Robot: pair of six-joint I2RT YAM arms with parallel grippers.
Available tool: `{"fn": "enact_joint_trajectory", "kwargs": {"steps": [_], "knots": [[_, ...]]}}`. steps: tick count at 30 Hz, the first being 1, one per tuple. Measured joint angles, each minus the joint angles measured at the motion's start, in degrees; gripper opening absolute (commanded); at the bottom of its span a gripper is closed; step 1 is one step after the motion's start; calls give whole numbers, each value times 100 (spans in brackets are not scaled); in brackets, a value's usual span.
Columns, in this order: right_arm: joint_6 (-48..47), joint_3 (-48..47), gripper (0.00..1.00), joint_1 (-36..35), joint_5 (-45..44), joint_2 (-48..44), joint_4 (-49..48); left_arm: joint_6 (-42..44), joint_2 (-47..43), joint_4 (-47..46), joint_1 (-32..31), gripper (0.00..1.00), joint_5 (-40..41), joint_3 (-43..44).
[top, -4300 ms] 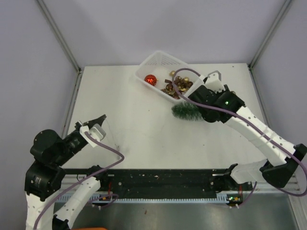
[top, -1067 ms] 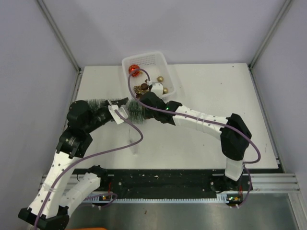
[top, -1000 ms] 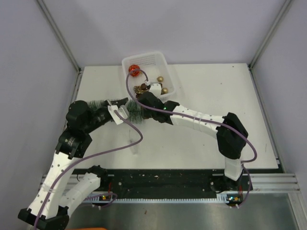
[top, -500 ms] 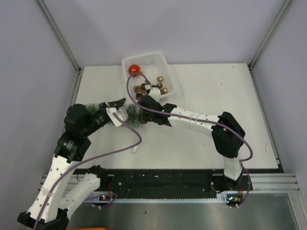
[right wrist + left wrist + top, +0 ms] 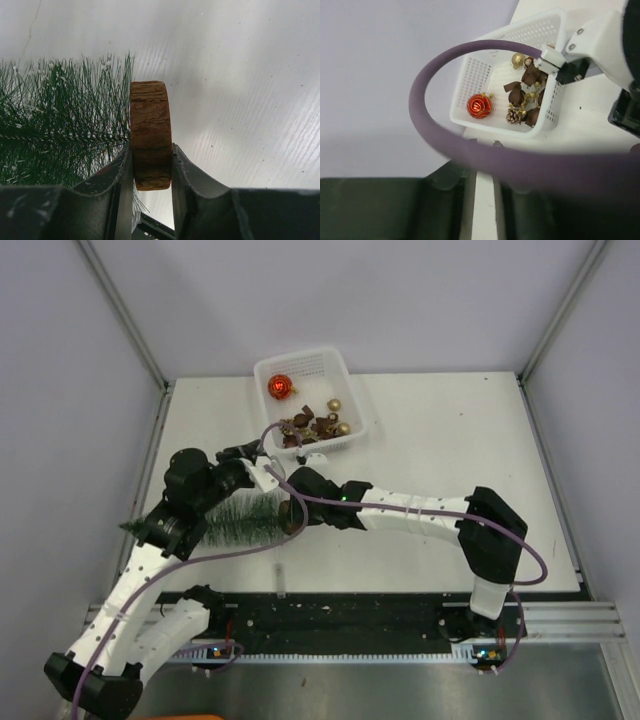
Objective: Decorate the small christmas tree
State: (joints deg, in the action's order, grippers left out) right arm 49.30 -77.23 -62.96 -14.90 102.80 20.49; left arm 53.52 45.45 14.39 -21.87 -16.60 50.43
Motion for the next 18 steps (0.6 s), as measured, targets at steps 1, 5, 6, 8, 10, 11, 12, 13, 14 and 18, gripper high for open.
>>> {"fn": "enact_joint_trajectory", "kwargs": {"steps": [1, 5, 6, 8, 10, 11, 12, 13, 14, 18], "knots": [[2, 33, 0, -39, 20, -2, 7, 74, 24, -11, -2, 50, 44, -31], [46, 111, 0, -44, 118, -2, 20, 151, 155, -26, -39, 99, 232, -74], [79, 129, 0, -4, 146, -2, 15, 138, 164, -22, -52, 99, 267, -79], [166, 212, 0, 103, 219, -4, -31, 116, 166, -22, -83, 99, 310, -85], [306, 409, 0, 284, 369, -33, -142, 109, 164, -26, -111, 99, 385, -85], [372, 553, 0, 407, 468, -72, -205, 105, 157, -24, -116, 99, 428, -85], [435, 704, 0, 542, 529, -122, -232, 94, 142, -22, -118, 99, 452, -83], [494, 857, 0, 691, 588, -177, -249, 74, 127, -20, -118, 99, 479, -79], [527, 957, 0, 807, 616, -219, -245, 31, 98, 0, -118, 99, 507, -61], [680, 1285, 0, 1300, 748, -420, -293, -249, -184, 175, -118, 99, 426, 149]]}}
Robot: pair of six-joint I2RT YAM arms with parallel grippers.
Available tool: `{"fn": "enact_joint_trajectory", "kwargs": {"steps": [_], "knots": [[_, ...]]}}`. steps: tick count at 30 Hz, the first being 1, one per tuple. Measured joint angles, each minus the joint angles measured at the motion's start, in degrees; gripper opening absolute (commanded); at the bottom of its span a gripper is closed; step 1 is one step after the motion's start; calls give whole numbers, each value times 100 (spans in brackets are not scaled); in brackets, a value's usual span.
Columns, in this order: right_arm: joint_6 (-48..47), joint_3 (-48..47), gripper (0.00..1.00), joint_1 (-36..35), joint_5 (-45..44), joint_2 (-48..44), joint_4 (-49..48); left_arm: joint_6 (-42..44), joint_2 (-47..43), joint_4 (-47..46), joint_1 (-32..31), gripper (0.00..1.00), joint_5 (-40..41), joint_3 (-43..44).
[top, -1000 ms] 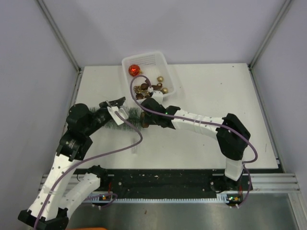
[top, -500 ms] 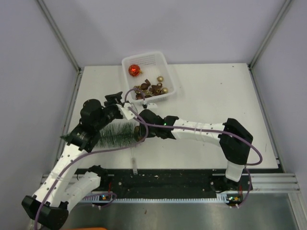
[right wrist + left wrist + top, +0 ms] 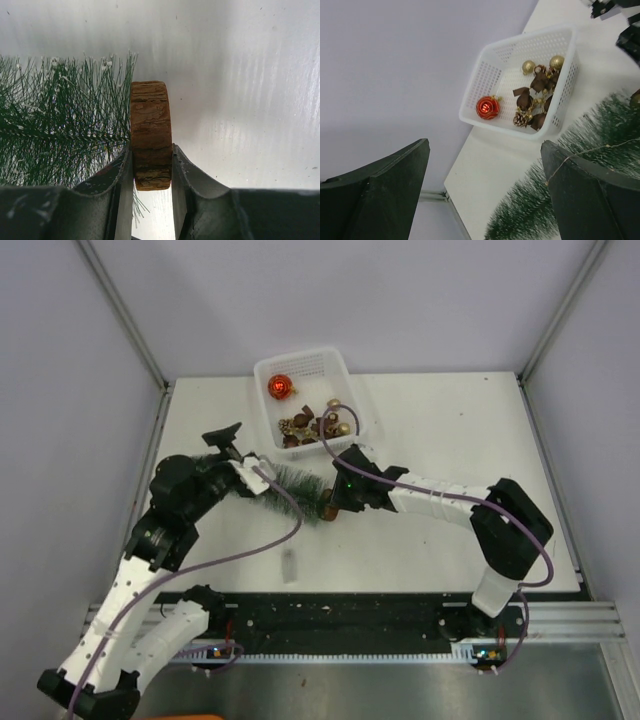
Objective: Decorate the small christmas tree
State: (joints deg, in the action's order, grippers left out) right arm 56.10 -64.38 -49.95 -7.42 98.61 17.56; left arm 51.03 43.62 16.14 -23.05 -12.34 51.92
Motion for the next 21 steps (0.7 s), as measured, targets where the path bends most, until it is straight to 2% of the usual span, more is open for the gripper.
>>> {"fn": "enact_joint_trajectory", "kwargs": {"steps": [8, 16, 21], "knots": [[210, 63, 0, 247, 407, -107, -232, 44, -1202, 1075, -4, 99, -905, 4], [422, 50, 0, 247, 892, 90, -535, 927, -850, 3069, -9, 99, -1429, -9], [684, 114, 0, 304, 1213, 138, -883, 1550, -774, 3952, -9, 99, -1587, -63]]}}
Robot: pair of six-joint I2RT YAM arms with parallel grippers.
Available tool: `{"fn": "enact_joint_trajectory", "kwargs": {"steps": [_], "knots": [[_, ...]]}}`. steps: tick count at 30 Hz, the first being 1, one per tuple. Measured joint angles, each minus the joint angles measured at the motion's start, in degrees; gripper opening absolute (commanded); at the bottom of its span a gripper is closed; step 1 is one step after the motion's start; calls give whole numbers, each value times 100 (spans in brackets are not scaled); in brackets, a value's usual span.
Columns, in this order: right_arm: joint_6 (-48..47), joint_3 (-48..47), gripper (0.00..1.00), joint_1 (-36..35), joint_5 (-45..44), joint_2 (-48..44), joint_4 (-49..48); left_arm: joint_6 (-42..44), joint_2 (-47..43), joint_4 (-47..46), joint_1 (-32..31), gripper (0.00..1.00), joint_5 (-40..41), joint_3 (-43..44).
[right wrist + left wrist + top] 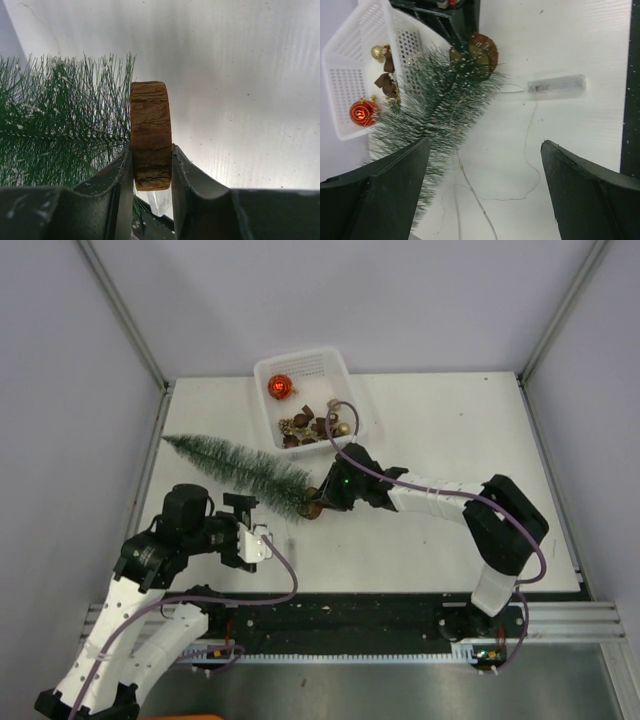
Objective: Decorate the small christmas tree
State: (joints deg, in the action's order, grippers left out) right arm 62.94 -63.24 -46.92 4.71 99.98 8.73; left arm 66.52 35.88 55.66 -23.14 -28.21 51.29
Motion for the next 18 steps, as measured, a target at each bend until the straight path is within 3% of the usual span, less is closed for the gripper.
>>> {"fn": "enact_joint_trajectory", "kwargs": {"steps": [13, 18], "knots": [[291, 374, 0, 321, 463, -7, -793, -72, -260, -170, 0, 99, -94, -131], [258, 476, 0, 334, 463, -7, -811, -13, -682, -1174, 0, 99, 17, -627]]}}
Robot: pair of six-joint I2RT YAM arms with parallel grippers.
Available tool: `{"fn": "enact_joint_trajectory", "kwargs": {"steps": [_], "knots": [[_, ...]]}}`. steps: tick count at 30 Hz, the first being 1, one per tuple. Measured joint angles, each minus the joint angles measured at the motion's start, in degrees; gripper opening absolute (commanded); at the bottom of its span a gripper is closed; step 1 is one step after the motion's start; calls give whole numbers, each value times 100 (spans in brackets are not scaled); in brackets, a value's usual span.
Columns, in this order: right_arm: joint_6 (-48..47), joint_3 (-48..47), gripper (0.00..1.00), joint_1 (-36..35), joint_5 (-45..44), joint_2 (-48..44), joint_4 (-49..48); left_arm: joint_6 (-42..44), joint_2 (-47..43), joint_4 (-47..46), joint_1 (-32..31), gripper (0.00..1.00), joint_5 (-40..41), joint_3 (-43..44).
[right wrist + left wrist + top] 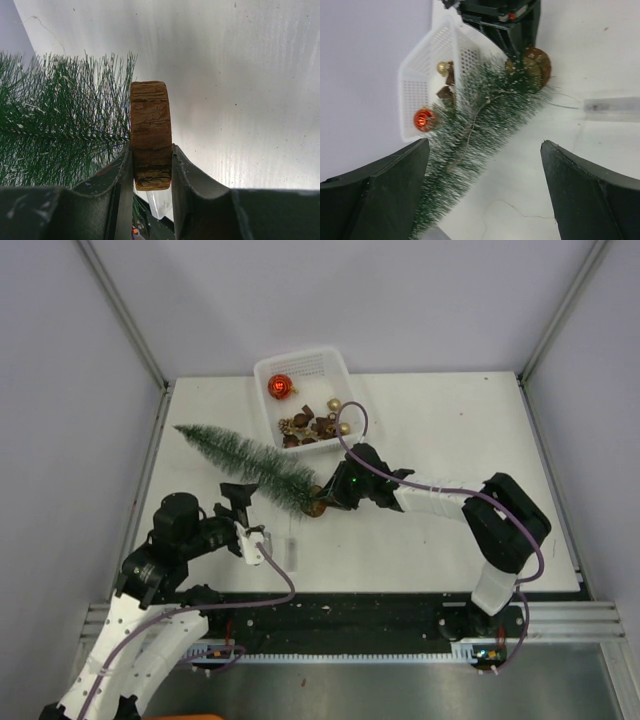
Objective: Decorate the small christmas tree
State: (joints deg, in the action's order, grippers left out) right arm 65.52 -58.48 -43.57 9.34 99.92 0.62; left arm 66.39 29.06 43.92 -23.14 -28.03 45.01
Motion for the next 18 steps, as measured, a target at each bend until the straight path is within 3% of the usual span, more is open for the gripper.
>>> {"fn": "enact_joint_trajectory", "kwargs": {"steps": [5, 10, 18], "knots": [[-87, 0, 0, 0, -2, 0, 22, 448, 109, -973, 0, 99, -105, -20], [-101, 0, 0, 0, -4, 0, 22, -92, 223, -2374, 0, 98, -109, 15], [-101, 0, 0, 0, 0, 0, 24, -929, 577, -2918, 0, 99, -63, 1150]]}}
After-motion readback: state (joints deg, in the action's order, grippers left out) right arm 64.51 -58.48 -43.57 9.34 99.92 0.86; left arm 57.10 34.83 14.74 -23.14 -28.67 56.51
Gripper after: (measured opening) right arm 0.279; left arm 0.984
